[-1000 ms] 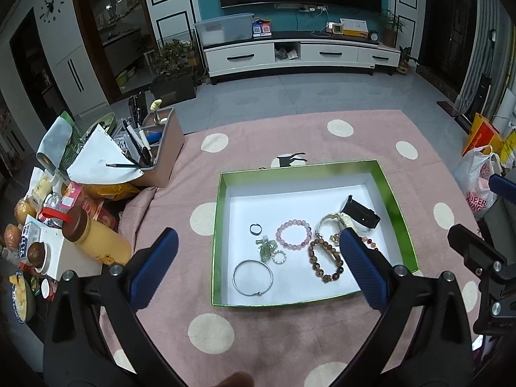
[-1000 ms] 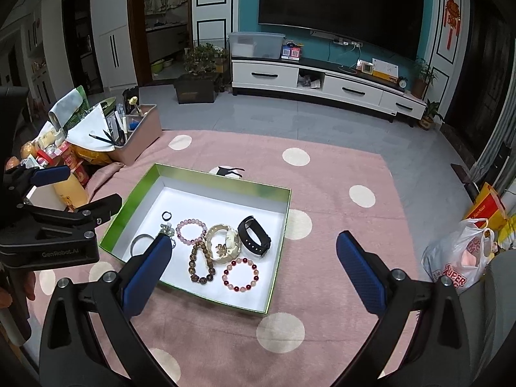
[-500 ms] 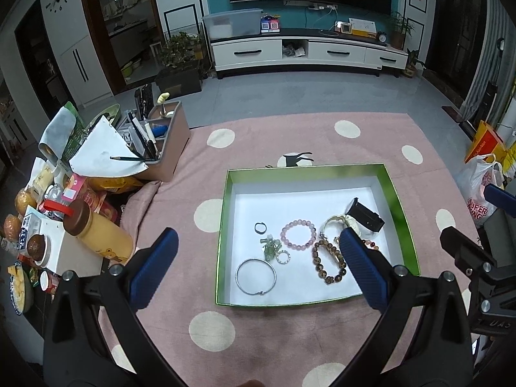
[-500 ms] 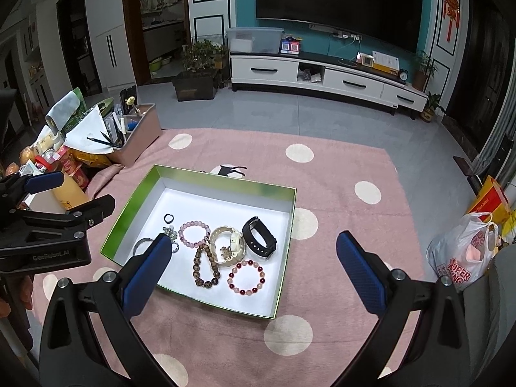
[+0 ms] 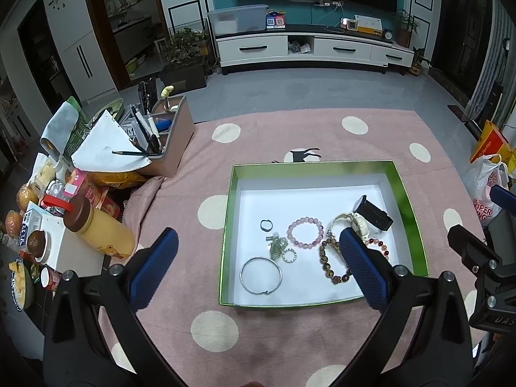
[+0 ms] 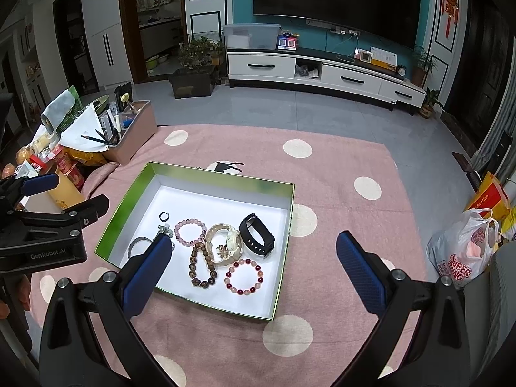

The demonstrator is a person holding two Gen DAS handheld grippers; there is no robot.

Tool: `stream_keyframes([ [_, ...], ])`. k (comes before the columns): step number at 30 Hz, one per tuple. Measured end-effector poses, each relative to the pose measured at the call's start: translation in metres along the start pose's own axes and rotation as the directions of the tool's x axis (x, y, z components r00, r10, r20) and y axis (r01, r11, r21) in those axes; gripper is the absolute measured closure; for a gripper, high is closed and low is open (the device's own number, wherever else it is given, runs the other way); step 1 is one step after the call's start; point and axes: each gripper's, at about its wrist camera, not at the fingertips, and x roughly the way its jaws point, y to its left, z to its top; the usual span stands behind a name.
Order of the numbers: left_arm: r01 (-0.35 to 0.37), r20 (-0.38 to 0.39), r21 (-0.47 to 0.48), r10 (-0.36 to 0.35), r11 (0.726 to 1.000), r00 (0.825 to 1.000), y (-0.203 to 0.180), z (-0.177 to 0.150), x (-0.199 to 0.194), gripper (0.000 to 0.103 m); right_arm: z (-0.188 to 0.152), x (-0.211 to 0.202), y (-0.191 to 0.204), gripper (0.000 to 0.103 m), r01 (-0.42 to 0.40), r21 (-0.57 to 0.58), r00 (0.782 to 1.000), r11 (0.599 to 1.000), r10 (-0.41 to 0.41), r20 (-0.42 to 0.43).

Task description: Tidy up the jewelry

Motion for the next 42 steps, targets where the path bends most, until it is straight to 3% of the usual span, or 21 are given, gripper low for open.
stream_keyframes([
  [42,-0.022,-0.003,0.004,0.022,1.000,1.000,0.0037,-0.0032,0.0036,0.002,-0.0027,0.0047,0.0066,0.001,0.000,-0.006,1.000,1.000,0.000,-0.001],
])
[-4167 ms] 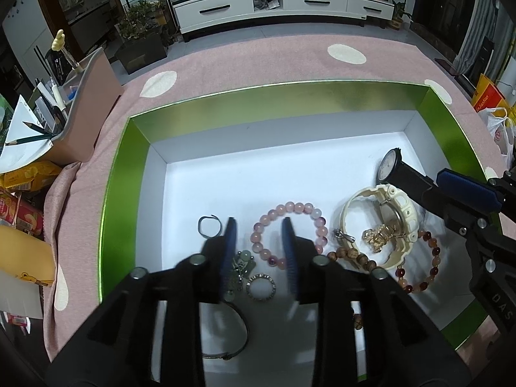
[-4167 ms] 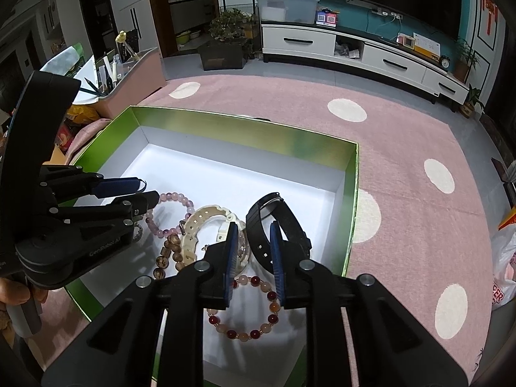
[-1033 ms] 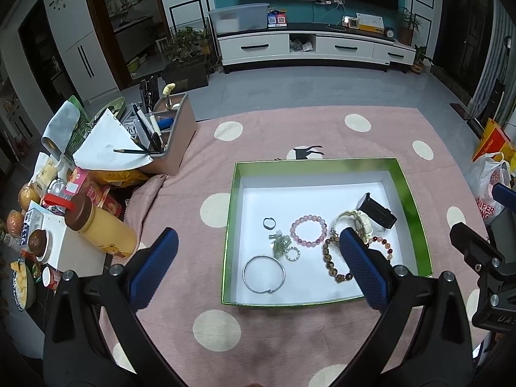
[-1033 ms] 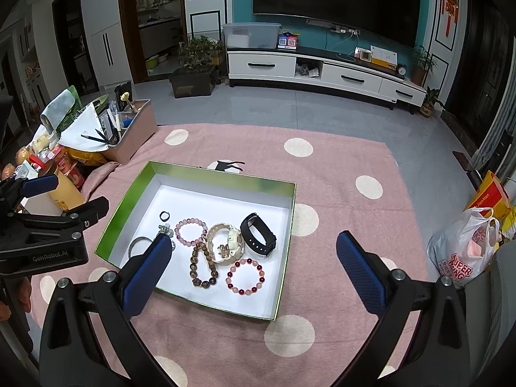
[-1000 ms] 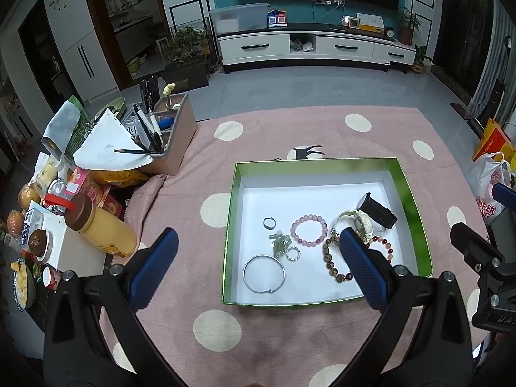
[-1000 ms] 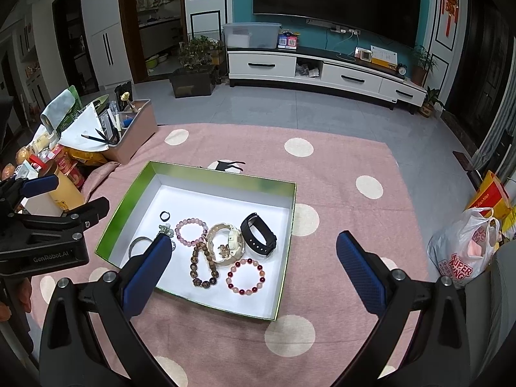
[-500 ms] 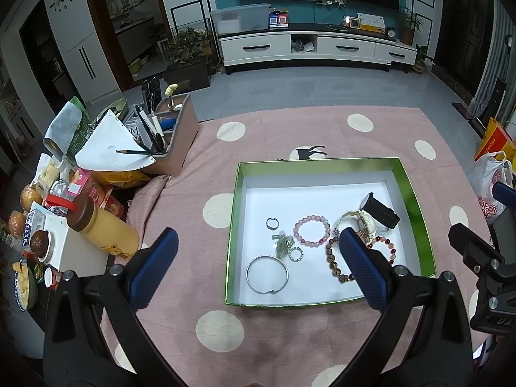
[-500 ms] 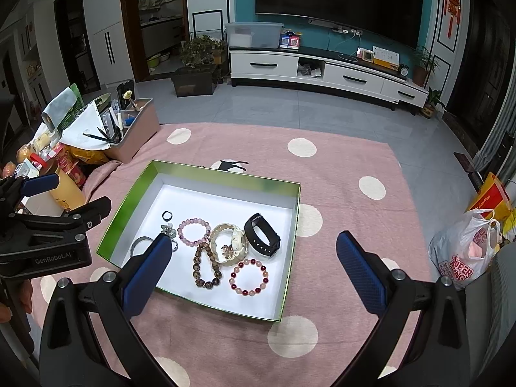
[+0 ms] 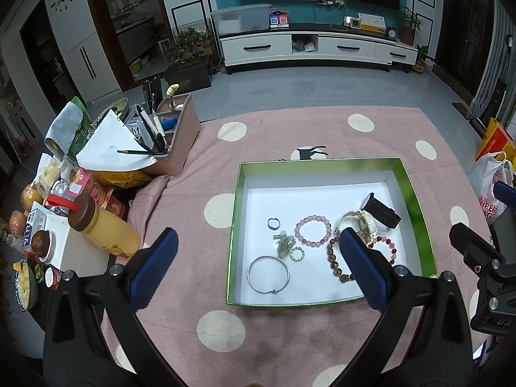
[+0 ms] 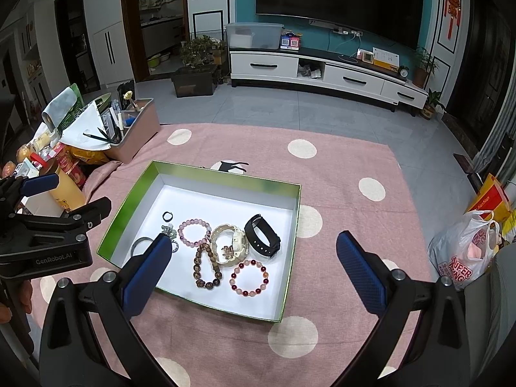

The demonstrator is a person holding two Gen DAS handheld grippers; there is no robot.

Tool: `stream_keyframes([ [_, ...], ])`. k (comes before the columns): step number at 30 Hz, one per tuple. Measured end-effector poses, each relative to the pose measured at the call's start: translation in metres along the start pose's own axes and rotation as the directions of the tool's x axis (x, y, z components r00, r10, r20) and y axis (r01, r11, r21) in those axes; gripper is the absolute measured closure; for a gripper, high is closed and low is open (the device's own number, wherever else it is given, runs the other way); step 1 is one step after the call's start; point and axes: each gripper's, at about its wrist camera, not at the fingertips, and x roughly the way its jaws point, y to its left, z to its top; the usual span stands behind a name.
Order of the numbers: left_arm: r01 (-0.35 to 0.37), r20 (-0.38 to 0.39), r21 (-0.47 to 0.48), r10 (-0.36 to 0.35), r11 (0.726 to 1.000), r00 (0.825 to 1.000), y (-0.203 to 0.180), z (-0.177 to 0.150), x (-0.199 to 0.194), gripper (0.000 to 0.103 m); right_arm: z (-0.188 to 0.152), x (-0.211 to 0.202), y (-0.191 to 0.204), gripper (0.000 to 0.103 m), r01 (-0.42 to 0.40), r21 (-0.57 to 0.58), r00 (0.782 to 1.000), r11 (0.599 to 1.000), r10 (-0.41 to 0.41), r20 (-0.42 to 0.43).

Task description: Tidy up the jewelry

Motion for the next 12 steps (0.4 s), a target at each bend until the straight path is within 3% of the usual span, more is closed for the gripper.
stream_keyframes([
  [12,-0.002,-0.018,-0.004,0.002,1.000,1.000,0.0005,-0.0010,0.0012,0.002,0.0001,-0.0004,-0.0004,0.001,-0.001,0.001,1.000,1.000,0.001,-0.001],
])
